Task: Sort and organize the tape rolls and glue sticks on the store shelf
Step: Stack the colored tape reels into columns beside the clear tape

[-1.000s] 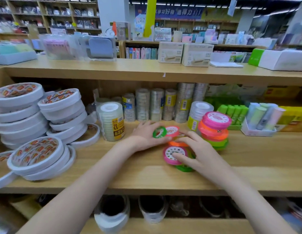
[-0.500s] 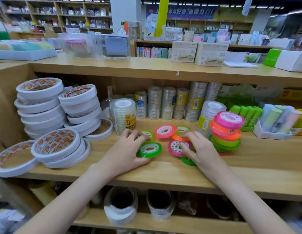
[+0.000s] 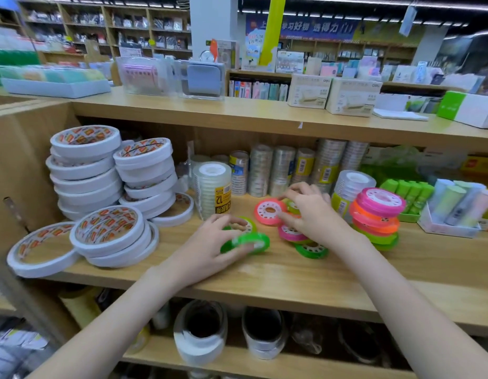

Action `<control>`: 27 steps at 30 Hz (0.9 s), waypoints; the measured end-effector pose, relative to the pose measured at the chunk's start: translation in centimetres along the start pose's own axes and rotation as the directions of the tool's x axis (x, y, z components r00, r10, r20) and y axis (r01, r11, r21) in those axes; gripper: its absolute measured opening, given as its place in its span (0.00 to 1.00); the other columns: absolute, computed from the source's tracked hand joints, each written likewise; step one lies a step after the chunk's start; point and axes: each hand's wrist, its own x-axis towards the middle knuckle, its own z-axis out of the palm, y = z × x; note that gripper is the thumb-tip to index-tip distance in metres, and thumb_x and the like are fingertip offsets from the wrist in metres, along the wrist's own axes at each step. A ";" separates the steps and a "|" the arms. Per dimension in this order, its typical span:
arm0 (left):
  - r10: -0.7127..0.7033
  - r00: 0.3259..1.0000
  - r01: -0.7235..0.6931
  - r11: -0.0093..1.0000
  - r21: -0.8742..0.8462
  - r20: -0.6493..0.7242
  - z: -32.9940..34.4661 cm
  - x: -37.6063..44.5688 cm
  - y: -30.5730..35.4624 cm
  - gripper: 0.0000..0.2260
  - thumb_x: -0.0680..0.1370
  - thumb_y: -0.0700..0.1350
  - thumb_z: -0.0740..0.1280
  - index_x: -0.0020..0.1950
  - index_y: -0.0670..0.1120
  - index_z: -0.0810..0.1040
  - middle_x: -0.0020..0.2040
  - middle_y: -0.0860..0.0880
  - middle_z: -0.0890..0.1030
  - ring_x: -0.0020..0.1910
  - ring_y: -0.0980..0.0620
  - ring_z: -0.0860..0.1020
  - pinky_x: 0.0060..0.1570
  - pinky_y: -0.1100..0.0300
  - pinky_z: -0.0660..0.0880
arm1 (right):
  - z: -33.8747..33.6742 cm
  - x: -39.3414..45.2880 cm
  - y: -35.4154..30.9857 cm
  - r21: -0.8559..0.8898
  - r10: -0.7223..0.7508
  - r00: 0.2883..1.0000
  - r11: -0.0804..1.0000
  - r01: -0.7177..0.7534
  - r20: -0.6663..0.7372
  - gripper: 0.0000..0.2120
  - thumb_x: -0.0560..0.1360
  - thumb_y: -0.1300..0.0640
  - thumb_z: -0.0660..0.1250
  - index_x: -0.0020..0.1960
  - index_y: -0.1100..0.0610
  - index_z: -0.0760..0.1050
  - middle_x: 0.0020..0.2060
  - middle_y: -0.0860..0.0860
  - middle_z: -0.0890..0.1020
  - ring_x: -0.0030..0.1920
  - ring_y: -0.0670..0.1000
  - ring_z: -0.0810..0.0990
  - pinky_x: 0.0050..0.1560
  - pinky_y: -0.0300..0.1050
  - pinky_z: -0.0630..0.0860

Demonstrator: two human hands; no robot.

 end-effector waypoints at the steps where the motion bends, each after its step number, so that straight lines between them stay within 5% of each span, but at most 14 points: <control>1: -0.028 0.998 0.025 0.999 -0.045 -0.060 -0.1 0.0 0.1 0.29 0.74 0.68 0.52 0.59 0.50 0.79 0.60 0.55 0.72 0.61 0.57 0.68 0.62 0.58 0.67 | 0.2 0.5 -0.2 0.006 -0.017 0.998 1.000 0.017 0.061 0.23 0.74 0.45 0.64 0.67 0.50 0.68 0.66 0.53 0.66 0.66 0.55 0.63 0.61 0.50 0.60; 6: -0.051 0.965 0.031 0.996 -0.081 -0.259 -0.7 -1.0 0.2 0.15 0.78 0.45 0.61 0.65 0.47 0.74 0.59 0.55 0.74 0.58 0.60 0.72 0.58 0.75 0.64 | 1.0 2.6 -1.0 0.076 -0.034 0.956 0.997 0.012 0.293 0.29 0.70 0.42 0.68 0.67 0.51 0.66 0.66 0.53 0.68 0.66 0.55 0.67 0.64 0.51 0.65; 13: -0.130 0.898 0.115 0.992 -0.060 -0.421 -1.6 -2.4 -0.1 0.19 0.75 0.38 0.58 0.65 0.49 0.73 0.62 0.53 0.72 0.62 0.58 0.68 0.63 0.72 0.60 | 0.5 3.6 -1.5 0.062 0.032 0.962 0.997 -0.051 0.273 0.19 0.69 0.46 0.70 0.55 0.51 0.70 0.58 0.51 0.75 0.60 0.57 0.71 0.62 0.54 0.64; 15: -0.157 0.889 0.154 0.987 -0.043 -0.430 -1.6 -2.6 -0.2 0.17 0.75 0.39 0.59 0.63 0.47 0.74 0.60 0.50 0.72 0.61 0.55 0.69 0.63 0.65 0.64 | 0.9 3.6 -1.7 0.067 0.047 0.977 0.996 -0.063 0.209 0.17 0.68 0.48 0.71 0.53 0.51 0.71 0.56 0.51 0.77 0.58 0.57 0.72 0.60 0.53 0.63; 17: -0.183 0.905 0.220 0.974 0.052 -0.383 -1.5 -2.7 -0.3 0.15 0.77 0.47 0.60 0.63 0.48 0.74 0.60 0.48 0.72 0.60 0.50 0.69 0.61 0.55 0.68 | 0.9 3.4 -1.7 0.147 0.023 0.992 0.988 -0.041 0.121 0.16 0.67 0.48 0.71 0.51 0.50 0.71 0.53 0.50 0.78 0.57 0.56 0.72 0.58 0.52 0.65; 19: -0.271 0.932 0.319 0.928 0.192 -0.239 -1.4 -2.9 -0.5 0.26 0.74 0.62 0.51 0.65 0.50 0.71 0.63 0.49 0.70 0.62 0.49 0.66 0.61 0.54 0.66 | 0.2 3.0 -1.9 0.317 -0.055 0.997 0.948 0.037 0.048 0.16 0.66 0.49 0.72 0.50 0.49 0.71 0.50 0.49 0.76 0.54 0.54 0.72 0.54 0.49 0.68; 22: -0.336 0.938 0.346 0.896 0.279 -0.086 -1.1 -2.9 -1.0 0.35 0.68 0.70 0.45 0.67 0.54 0.69 0.65 0.52 0.68 0.63 0.50 0.61 0.63 0.55 0.62 | -0.7 2.1 -2.9 0.416 -0.232 0.962 0.896 0.155 0.143 0.17 0.67 0.52 0.72 0.51 0.47 0.70 0.49 0.45 0.74 0.50 0.47 0.73 0.47 0.37 0.69; 27: -0.315 0.949 0.316 0.936 0.156 -0.034 -1.8 -2.5 -0.8 0.16 0.76 0.53 0.64 0.62 0.53 0.69 0.57 0.53 0.68 0.61 0.52 0.64 0.59 0.59 0.63 | 1.2 1.3 -4.3 0.411 -0.272 0.934 0.898 0.158 0.234 0.20 0.67 0.49 0.73 0.54 0.46 0.67 0.52 0.45 0.73 0.52 0.46 0.72 0.51 0.41 0.71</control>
